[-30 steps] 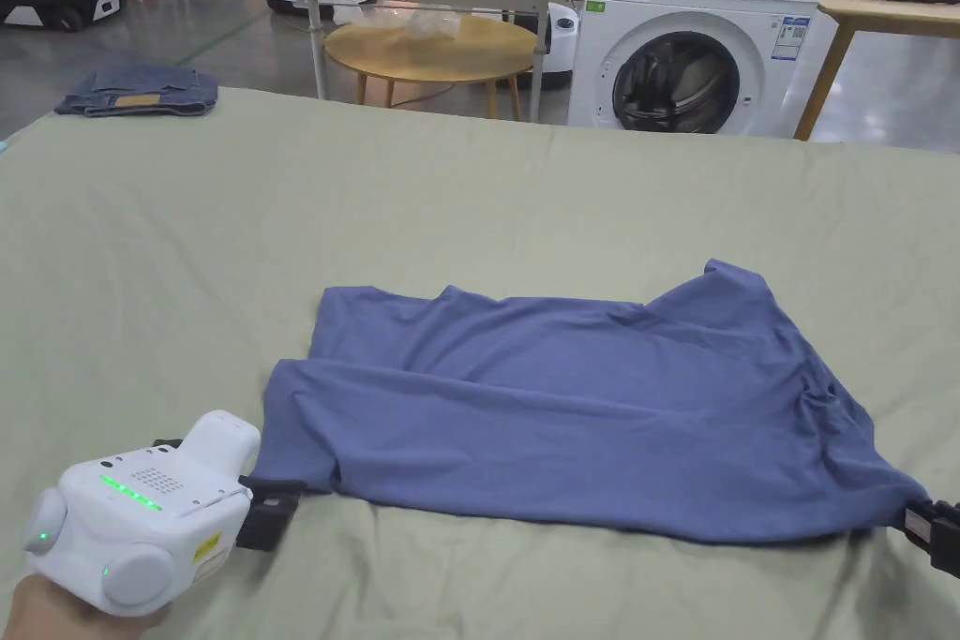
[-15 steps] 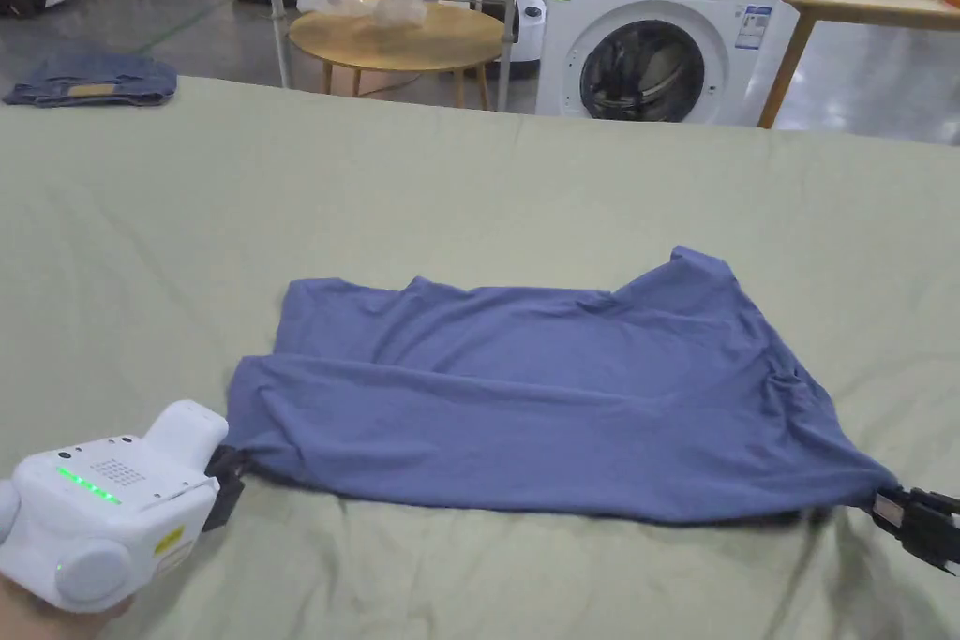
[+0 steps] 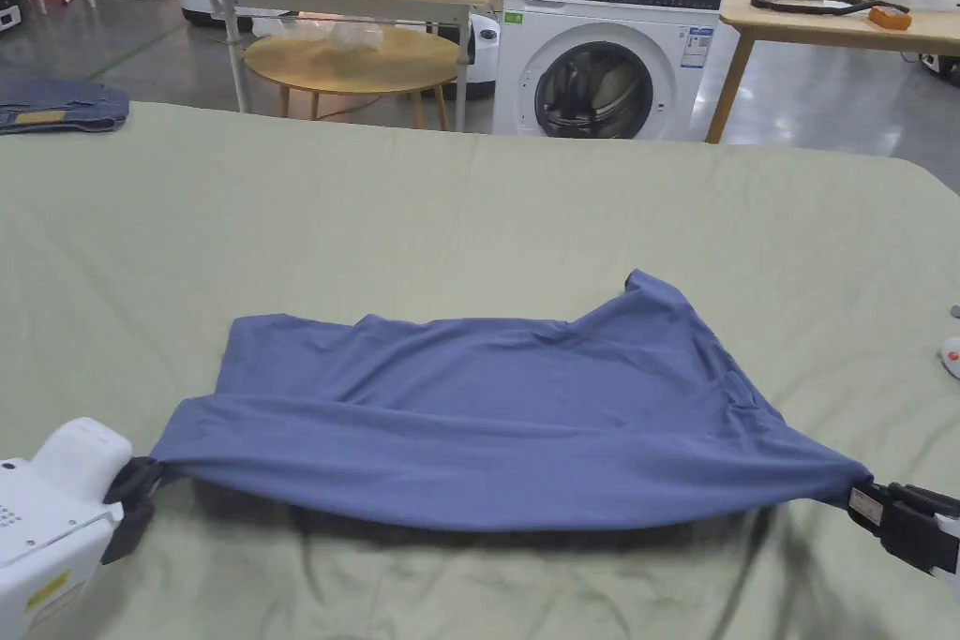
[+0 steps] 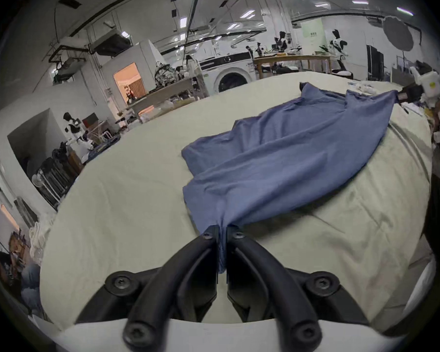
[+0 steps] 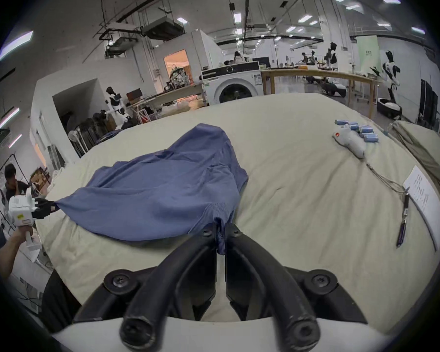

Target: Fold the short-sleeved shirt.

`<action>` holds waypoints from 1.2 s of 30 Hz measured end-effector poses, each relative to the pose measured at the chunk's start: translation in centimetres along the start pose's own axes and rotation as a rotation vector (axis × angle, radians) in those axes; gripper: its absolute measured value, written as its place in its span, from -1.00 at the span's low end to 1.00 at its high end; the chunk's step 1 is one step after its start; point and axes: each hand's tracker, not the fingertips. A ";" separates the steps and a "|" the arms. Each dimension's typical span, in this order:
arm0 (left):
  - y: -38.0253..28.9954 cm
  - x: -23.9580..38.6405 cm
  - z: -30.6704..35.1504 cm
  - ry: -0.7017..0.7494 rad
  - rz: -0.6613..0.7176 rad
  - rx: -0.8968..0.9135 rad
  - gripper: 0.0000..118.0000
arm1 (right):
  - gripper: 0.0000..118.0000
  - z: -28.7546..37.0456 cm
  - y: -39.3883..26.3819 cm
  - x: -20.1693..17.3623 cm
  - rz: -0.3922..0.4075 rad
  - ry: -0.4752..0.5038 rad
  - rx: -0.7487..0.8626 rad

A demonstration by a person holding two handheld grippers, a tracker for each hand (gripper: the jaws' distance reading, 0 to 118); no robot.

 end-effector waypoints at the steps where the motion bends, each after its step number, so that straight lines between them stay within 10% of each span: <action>1: -0.3 -0.3 0.6 -0.011 0.009 0.013 -1.00 | -0.95 0.5 -0.3 0.1 0.000 0.007 0.000; 24: -5.5 3.1 5.7 0.012 0.317 -0.136 -1.00 | -0.95 4.5 -7.2 -3.2 0.060 -0.087 -0.233; 26: -4.7 3.4 7.1 0.039 0.283 -0.112 -0.69 | -0.90 5.5 -6.4 -3.6 0.084 -0.132 -0.202; 28: -3.9 2.3 8.2 0.090 0.309 -0.058 0.72 | -0.19 6.5 -5.5 -4.4 0.088 -0.134 -0.151; 29: -3.1 2.1 8.9 0.089 0.325 -0.028 0.93 | 0.35 7.1 -4.9 -4.9 0.084 -0.132 -0.114; 31: -0.9 2.1 9.5 0.104 0.346 0.010 0.94 | 1.00 7.9 -3.4 -6.4 0.068 -0.107 -0.060; 36: 4.3 4.3 7.9 0.112 0.344 0.038 0.94 | 1.00 6.4 0.1 -11.3 0.110 -0.132 0.000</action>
